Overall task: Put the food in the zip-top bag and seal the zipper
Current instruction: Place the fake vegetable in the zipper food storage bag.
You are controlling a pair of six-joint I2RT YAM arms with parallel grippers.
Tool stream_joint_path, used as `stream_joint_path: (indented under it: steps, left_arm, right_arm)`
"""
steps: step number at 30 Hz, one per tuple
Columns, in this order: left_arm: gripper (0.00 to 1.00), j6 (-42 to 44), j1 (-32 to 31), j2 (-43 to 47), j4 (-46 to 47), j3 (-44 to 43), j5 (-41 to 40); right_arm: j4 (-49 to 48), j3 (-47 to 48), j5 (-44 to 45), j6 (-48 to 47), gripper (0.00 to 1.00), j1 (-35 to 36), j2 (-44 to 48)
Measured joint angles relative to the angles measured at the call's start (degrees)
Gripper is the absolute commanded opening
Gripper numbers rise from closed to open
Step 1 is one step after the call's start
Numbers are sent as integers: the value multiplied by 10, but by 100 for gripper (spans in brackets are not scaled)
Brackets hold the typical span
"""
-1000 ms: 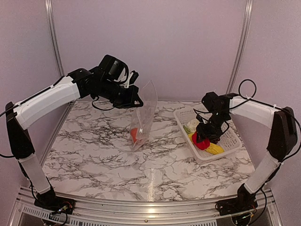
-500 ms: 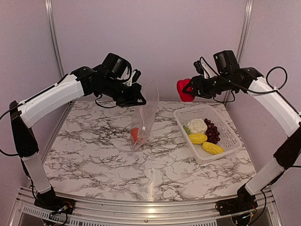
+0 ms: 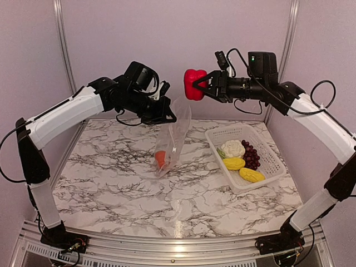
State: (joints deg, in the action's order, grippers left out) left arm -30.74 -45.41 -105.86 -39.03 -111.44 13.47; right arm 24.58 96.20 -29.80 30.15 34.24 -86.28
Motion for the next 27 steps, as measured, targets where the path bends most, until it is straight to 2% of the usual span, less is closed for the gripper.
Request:
stream_joint_path:
  steps: [10,17,27]
  left_arm:
    - [0,-21,0,-2,-1,-16,5]
    - [0,-33,0,-2,-1,-16,5]
    - [0,-46,0,-2,0,-16,5]
  right_arm:
    - [-95,-48,-18,48,33,44,-40]
    - [-82,-50,6,36,34,44,-44]
    - [-16,-50,58,-4,36,44,-44]
